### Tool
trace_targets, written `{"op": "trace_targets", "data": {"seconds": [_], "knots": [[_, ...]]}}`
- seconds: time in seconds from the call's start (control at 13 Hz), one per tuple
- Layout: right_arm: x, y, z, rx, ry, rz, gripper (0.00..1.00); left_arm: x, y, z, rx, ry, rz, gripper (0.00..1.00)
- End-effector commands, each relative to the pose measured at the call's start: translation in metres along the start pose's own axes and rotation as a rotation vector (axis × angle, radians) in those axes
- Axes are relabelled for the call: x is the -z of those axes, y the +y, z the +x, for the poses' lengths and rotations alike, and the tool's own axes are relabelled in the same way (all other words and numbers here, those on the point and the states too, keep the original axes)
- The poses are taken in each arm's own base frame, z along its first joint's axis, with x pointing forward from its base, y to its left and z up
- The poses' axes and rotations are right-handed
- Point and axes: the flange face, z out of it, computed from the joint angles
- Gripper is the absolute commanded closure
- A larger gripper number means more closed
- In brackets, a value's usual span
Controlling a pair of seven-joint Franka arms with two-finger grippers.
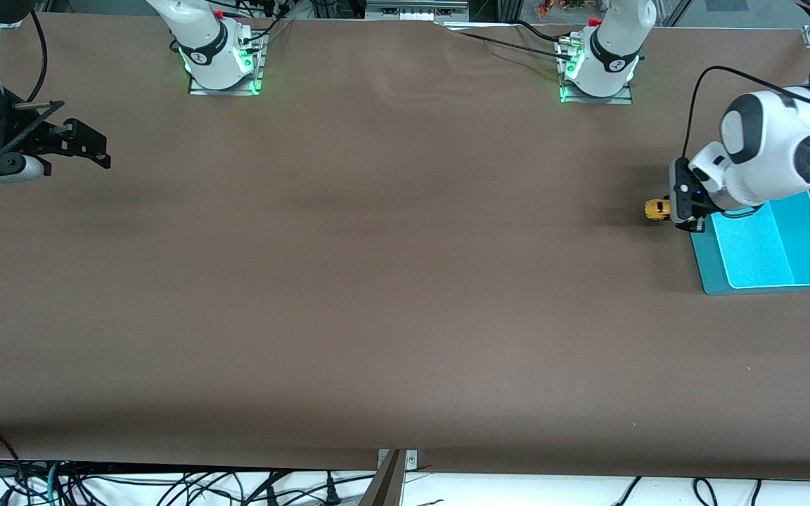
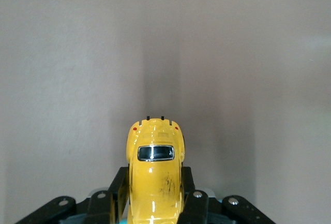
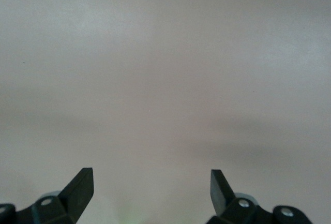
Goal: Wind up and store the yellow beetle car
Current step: 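Lift the car with the left gripper and carry it over the teal tray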
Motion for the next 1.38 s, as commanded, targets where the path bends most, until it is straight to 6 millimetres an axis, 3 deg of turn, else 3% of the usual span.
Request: {"op": "trace_targets", "data": {"seconds": [0.0, 0.23, 0.46, 1.31], "knots": [[0.006, -0.001, 0.002, -0.008, -0.005, 0.017, 0.0, 0.039, 0.002, -0.06, -0.021, 0.053, -0.004, 0.89], [0.006, -0.001, 0.001, -0.011, -0.004, 0.017, 0.0, 0.05, 0.021, -0.134, 0.0, 0.063, 0.026, 0.88], [0.005, -0.001, 0.002, -0.015, -0.007, 0.017, 0.0, 0.038, 0.036, -0.173, 0.023, 0.077, 0.029, 0.87], [0.001, 0.0, 0.004, -0.012, -0.014, 0.02, 0.0, -0.062, -0.005, -0.202, 0.1, 0.056, 0.128, 0.81]]}}
